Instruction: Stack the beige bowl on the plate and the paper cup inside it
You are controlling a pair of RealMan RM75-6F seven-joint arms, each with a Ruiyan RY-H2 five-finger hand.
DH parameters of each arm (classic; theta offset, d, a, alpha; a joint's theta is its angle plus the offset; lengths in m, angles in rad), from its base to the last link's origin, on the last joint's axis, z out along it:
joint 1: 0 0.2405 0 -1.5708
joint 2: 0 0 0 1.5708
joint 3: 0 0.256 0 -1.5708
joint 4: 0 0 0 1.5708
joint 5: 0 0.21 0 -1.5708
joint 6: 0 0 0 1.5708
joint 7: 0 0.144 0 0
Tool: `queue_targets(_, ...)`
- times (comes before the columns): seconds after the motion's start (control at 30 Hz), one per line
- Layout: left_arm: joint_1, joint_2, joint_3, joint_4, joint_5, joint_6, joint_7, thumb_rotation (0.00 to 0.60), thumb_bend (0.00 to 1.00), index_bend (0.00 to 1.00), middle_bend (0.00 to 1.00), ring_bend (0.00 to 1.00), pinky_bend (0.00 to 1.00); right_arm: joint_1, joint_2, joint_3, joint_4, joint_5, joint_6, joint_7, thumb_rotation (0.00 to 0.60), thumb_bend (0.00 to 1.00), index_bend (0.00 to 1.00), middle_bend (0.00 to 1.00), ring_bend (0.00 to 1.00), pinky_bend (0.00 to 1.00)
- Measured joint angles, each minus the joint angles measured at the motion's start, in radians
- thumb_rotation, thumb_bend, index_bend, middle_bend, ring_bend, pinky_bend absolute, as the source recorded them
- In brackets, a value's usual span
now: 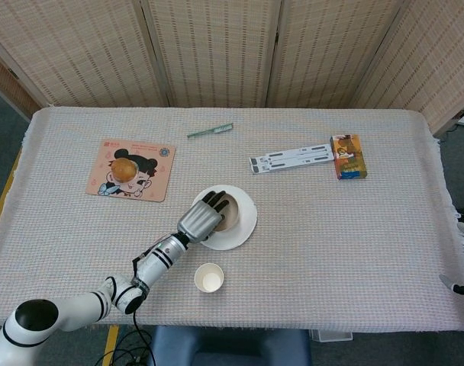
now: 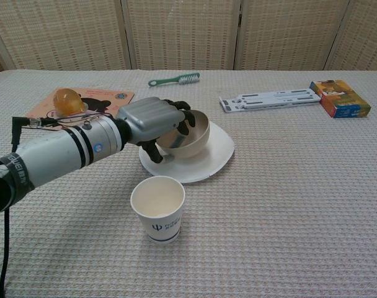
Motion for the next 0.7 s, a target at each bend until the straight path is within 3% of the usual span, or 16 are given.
queue_targets(0.7, 0.007, 0.020, 0.009, -0.055, -0.001, 0.031, 0.011, 0.600, 0.36, 0.61, 0.22, 0.00, 0.16, -0.005, 0.002, -0.003, -0.007, -0.012, 0.017, -0.001, 0.600, 0.23, 0.00, 0.00, 0.00, 0.00)
